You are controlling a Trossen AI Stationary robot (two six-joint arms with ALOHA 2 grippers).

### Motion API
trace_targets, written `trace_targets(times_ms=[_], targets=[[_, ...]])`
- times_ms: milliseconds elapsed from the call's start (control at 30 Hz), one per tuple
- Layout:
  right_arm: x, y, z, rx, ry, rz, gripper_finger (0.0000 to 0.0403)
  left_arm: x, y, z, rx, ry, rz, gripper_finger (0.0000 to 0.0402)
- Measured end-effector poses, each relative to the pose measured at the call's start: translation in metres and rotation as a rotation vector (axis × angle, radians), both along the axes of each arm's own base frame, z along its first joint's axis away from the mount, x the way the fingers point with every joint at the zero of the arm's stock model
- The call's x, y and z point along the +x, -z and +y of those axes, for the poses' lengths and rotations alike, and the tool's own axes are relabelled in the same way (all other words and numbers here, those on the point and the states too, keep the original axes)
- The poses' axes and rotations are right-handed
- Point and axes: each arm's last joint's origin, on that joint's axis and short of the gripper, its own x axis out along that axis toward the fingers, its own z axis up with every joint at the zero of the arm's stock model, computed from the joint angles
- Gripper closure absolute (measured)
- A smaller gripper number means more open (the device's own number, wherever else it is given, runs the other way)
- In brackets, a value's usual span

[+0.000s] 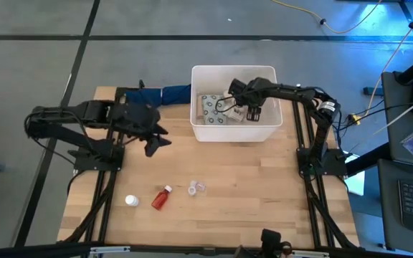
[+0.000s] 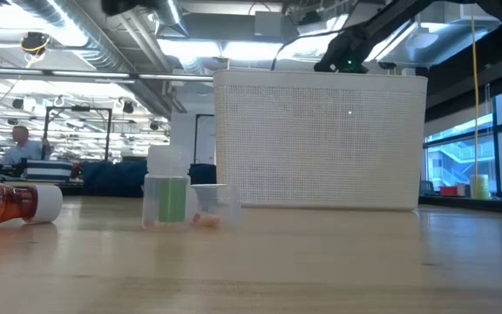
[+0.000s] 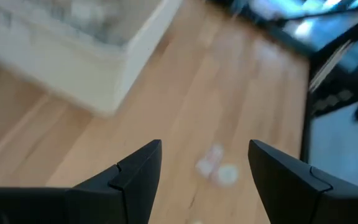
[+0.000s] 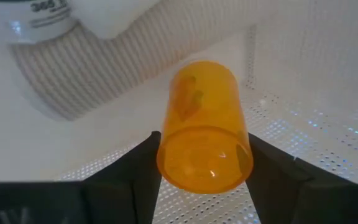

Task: Pick & place medical supplies in basket/bin
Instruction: Put the orange pill bottle into the white bin, then put the white pill bottle into the white bin

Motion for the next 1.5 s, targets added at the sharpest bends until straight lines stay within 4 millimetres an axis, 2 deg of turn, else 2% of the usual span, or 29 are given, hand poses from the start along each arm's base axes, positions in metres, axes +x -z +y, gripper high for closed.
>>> trace_targets(times_ms=[200, 367, 533, 633, 767, 933, 1067, 1167, 1267, 1500], targets=[[0.000, 0.002, 0.001, 0.050, 0.024, -0.043, 0.0170, 0.001, 0.016, -0.013, 0.040, 0.004, 0.173, 0.0169], [0.001, 0.002, 0.002, 0.075, 0.031, -0.064, 0.0129, 0.008, 0.022, -0.027, 0.055, 0.037, 0.201, 0.0169], [0.000, -0.007, 0.001, 0.016, 0.094, -0.039, 0.0096, 0.002, 0.025, -0.040, -0.010, 0.029, 0.244, 0.0169], [0.005, -0.028, -0.003, -0.007, 0.124, -0.087, 0.0091, -0.003, 0.027, -0.047, -0.044, 0.007, 0.283, 0.0169], [0.013, -0.075, 0.000, -0.002, 0.153, -0.263, 0.0092, -0.006, 0.033, -0.056, -0.074, -0.025, 0.349, 0.0169], [0.022, -0.136, 0.018, 0.081, 0.159, -0.567, 0.0093, 0.003, 0.046, -0.070, -0.103, -0.070, 0.439, 0.0170], [0.027, -0.173, 0.038, 0.175, 0.120, -0.773, 0.0093, 0.015, 0.061, -0.087, -0.079, -0.061, 0.567, 0.0176], [0.032, -0.189, 0.053, 0.195, 0.054, -0.851, 0.0093, 0.020, 0.066, -0.098, -0.042, -0.073, 0.715, 0.0177], [0.037, -0.196, 0.065, 0.201, 0.004, -0.875, 0.0093, 0.023, 0.066, -0.110, -0.059, -0.113, 0.842, 0.0178], [0.045, -0.190, 0.083, 0.232, -0.061, -0.841, 0.0093, 0.017, 0.072, -0.144, -0.248, -0.394, 0.888, 0.0178]])
